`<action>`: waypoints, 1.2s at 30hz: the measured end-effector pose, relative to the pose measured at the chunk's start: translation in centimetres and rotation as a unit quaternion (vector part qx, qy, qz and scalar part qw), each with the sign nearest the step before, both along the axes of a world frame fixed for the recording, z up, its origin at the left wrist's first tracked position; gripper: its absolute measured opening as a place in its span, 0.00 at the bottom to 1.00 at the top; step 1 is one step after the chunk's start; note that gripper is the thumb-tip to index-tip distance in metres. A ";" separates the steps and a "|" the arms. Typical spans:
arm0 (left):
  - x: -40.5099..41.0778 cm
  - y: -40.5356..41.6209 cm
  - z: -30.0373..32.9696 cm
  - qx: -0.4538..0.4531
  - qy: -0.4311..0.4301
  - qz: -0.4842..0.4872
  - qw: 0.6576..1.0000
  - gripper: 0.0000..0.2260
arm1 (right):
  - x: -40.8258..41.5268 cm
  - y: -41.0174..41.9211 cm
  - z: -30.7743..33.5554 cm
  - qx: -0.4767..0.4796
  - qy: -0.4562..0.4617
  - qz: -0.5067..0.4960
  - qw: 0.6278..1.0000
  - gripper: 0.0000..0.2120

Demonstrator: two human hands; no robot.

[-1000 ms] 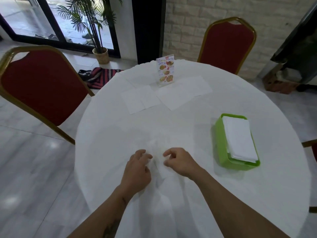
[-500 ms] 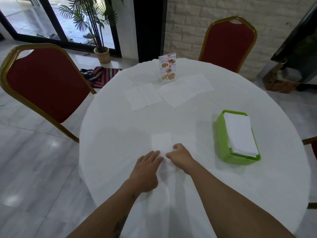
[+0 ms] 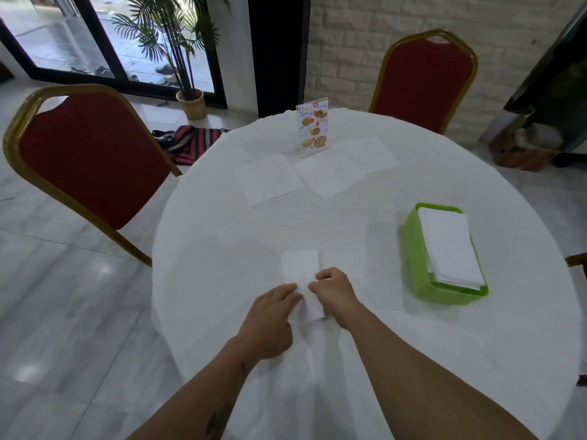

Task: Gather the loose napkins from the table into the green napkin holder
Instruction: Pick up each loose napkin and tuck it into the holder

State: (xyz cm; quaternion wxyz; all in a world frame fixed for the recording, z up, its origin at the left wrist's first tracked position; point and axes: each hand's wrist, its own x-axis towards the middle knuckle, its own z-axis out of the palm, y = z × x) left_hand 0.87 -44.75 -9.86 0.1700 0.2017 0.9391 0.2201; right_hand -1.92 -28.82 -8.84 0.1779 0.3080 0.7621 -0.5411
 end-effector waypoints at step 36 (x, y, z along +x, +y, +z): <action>-1.8 24.5 6.1 0.125 -0.009 0.064 0.990 0.27 | 2.8 27.4 5.9 0.084 0.206 -0.109 0.969 0.23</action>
